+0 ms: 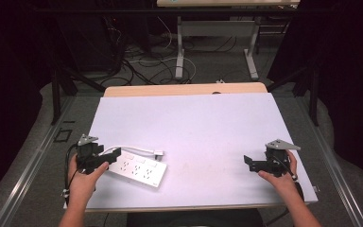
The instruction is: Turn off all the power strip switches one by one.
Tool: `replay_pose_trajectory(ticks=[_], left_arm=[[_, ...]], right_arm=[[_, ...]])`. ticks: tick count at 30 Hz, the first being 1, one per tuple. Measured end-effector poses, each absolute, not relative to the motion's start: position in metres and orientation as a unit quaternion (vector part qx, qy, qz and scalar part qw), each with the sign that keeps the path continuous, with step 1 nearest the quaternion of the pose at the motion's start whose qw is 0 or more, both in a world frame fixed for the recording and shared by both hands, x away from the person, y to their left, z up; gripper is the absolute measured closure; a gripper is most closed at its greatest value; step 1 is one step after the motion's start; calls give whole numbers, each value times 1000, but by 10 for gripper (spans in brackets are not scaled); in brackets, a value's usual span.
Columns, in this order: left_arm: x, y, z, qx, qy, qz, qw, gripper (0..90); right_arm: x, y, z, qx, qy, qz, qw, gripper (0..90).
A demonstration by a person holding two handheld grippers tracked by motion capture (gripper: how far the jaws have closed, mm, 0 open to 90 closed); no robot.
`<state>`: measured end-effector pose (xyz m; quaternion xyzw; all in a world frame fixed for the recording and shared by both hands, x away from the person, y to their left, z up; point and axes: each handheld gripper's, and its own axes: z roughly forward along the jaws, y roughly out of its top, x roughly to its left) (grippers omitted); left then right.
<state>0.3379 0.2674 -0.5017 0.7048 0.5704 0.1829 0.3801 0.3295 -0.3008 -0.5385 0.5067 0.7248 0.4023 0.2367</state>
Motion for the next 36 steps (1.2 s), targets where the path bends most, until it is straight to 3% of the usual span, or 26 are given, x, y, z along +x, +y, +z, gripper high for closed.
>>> replay_pose_trajectory(ticks=[18, 36], left_arm=[[355, 269, -502, 698, 598, 168, 356, 413], [357, 270, -513, 703, 608, 141, 342, 668]], right_arm=[[329, -299, -540, 514, 721, 404, 228, 1], [329, -297, -540, 512, 725, 403, 222, 6]])
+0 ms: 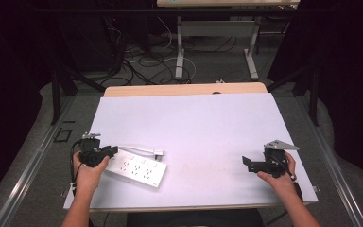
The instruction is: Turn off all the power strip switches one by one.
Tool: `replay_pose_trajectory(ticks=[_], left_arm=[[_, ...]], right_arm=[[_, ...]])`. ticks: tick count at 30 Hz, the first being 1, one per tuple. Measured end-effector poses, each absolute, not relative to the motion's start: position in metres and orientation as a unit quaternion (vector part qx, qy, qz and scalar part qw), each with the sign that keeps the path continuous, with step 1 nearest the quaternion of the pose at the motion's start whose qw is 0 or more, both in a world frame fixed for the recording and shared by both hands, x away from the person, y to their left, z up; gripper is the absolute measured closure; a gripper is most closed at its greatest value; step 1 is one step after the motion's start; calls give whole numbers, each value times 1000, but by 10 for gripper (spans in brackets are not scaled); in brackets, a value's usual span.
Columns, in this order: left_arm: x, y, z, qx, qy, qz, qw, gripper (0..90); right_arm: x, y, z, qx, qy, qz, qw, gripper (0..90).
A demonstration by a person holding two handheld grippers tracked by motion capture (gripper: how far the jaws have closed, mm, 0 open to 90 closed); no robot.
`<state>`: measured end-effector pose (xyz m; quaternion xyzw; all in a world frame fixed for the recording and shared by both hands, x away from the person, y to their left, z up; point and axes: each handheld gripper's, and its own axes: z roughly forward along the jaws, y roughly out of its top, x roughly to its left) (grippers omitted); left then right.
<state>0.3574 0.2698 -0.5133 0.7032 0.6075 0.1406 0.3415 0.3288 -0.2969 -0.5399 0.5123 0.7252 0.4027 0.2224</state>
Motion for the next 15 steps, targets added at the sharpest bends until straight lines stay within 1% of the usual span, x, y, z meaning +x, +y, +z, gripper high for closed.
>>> replay_pose_trajectory(ticks=[4, 7, 8, 10, 11, 12, 13, 15], left_arm=[[358, 272, -515, 701, 612, 143, 338, 704], [358, 273, -517, 700, 614, 145, 335, 760], [358, 274, -517, 700, 616, 145, 330, 797], [357, 275, -519, 698, 620, 145, 328, 809], [357, 276, -519, 698, 621, 145, 325, 823], [358, 276, -519, 699, 622, 145, 322, 852], [358, 277, -520, 698, 623, 146, 322, 852], [359, 278, -521, 696, 624, 148, 321, 891]], right_arm=[[329, -296, -540, 513, 725, 401, 224, 6], [329, -295, -541, 515, 722, 400, 232, 9], [328, -296, -540, 515, 725, 397, 227, 11], [328, -296, -539, 517, 729, 389, 223, 12], [328, -295, -540, 517, 723, 396, 229, 12], [329, -295, -540, 518, 723, 396, 225, 13], [329, -295, -540, 518, 723, 396, 225, 13], [329, -296, -541, 520, 723, 396, 224, 20]])
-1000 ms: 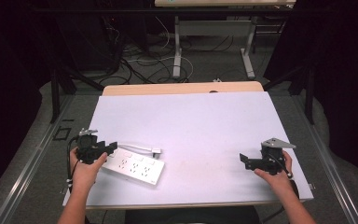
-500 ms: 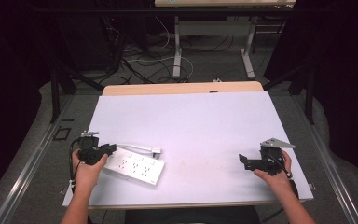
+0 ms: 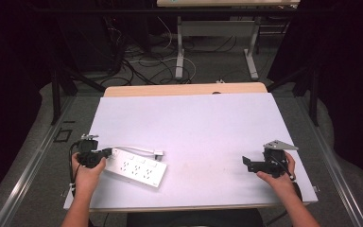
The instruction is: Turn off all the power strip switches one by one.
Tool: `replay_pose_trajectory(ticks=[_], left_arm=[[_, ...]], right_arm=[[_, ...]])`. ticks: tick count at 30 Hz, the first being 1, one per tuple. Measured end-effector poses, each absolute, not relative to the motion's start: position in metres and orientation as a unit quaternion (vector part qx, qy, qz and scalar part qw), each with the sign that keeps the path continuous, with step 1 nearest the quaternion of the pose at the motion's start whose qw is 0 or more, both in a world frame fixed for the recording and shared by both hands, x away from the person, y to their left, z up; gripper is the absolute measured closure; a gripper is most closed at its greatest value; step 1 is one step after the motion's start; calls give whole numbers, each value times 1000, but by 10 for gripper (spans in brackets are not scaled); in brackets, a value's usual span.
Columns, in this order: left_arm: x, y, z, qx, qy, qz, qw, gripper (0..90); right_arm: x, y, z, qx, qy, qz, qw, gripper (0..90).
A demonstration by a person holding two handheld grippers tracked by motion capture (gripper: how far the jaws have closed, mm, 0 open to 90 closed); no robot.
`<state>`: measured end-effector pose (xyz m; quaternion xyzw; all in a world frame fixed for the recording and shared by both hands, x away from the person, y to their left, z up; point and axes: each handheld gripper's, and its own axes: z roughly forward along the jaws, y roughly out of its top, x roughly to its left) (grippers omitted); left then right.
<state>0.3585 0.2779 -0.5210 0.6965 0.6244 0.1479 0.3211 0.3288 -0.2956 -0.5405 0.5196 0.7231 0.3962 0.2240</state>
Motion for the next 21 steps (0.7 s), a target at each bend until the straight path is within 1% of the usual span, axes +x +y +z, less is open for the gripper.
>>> replay_pose_trajectory(ticks=[6, 8, 11, 16, 21], left_arm=[[361, 278, -522, 696, 626, 145, 321, 900], [362, 277, -521, 701, 624, 138, 316, 900], [363, 274, -523, 704, 621, 145, 313, 900], [365, 270, -523, 715, 616, 136, 301, 900], [365, 265, -524, 723, 608, 151, 293, 900]], right_arm=[[329, -296, -541, 521, 722, 396, 224, 26], [329, -297, -541, 522, 721, 397, 224, 31], [330, -298, -541, 525, 718, 398, 224, 38], [330, -299, -541, 525, 717, 399, 224, 46], [330, -299, -541, 525, 717, 400, 223, 51]])
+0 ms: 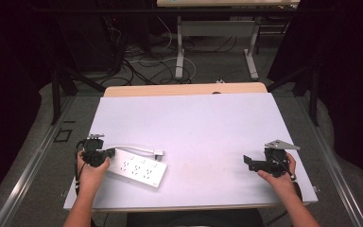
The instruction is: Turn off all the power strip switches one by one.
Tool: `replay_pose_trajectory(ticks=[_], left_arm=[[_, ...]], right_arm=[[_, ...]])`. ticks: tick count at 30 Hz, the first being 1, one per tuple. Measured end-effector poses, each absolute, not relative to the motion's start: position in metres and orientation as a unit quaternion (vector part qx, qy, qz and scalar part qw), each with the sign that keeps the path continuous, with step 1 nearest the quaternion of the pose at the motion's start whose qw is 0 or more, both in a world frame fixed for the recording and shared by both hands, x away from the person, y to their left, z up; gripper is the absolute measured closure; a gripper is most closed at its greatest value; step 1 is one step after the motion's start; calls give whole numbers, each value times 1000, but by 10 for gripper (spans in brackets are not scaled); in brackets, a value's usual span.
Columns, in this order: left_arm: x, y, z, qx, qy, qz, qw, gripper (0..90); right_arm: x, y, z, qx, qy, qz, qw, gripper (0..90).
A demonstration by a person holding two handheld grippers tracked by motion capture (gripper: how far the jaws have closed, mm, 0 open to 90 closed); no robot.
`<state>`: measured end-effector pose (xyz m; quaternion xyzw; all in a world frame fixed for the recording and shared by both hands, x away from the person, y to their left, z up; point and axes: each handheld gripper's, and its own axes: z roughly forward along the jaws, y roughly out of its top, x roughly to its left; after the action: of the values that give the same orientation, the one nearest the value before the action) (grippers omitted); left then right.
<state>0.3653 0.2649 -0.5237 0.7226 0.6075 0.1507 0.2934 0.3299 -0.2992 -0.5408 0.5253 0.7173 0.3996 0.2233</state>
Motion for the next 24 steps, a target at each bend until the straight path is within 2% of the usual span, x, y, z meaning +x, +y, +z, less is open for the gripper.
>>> replay_pose_trajectory(ticks=[13, 24], left_arm=[[364, 257, -526, 737, 595, 175, 267, 900], [362, 262, -526, 717, 610, 166, 295, 900]], right_arm=[[330, -300, -541, 525, 717, 399, 224, 57], [329, -299, -540, 530, 713, 403, 221, 60]])
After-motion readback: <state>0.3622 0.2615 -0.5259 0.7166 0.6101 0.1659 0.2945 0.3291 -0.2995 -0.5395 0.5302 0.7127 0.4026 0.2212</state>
